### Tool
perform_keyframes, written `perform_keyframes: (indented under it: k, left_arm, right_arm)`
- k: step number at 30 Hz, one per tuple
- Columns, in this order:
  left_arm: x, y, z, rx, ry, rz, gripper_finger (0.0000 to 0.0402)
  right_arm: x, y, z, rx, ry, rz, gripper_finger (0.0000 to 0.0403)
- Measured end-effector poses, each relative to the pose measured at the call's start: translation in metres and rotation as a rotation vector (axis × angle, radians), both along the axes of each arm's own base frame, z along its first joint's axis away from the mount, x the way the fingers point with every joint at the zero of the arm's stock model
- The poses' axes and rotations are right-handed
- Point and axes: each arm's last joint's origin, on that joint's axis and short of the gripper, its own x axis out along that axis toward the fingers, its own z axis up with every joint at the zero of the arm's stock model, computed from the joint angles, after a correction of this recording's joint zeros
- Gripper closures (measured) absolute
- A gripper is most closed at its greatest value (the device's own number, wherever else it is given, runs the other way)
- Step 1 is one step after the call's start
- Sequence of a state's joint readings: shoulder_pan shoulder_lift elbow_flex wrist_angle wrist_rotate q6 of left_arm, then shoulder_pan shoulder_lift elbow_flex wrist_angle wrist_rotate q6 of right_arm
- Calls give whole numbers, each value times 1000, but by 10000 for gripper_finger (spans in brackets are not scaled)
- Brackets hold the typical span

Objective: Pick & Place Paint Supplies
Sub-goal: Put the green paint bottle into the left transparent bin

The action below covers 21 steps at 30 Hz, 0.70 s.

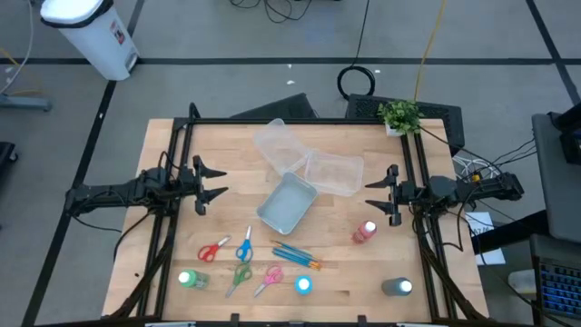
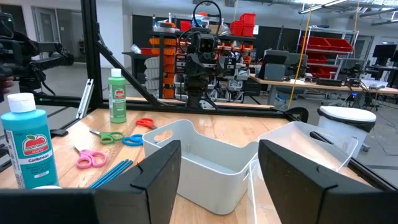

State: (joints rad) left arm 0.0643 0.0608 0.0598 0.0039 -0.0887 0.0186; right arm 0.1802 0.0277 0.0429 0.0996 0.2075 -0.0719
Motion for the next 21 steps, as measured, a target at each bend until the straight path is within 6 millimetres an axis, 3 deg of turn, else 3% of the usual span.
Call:
perform_keyframes:
  k: [15, 21]
  left_arm:
    - [0, 0, 1, -10, -10, 0, 160]
    - [0, 0, 9, -271, -130, -19, 160]
  right_arm:
    - [0, 0, 0, 0, 0, 1, 193]
    - [0, 0, 0, 0, -1, 0, 193]
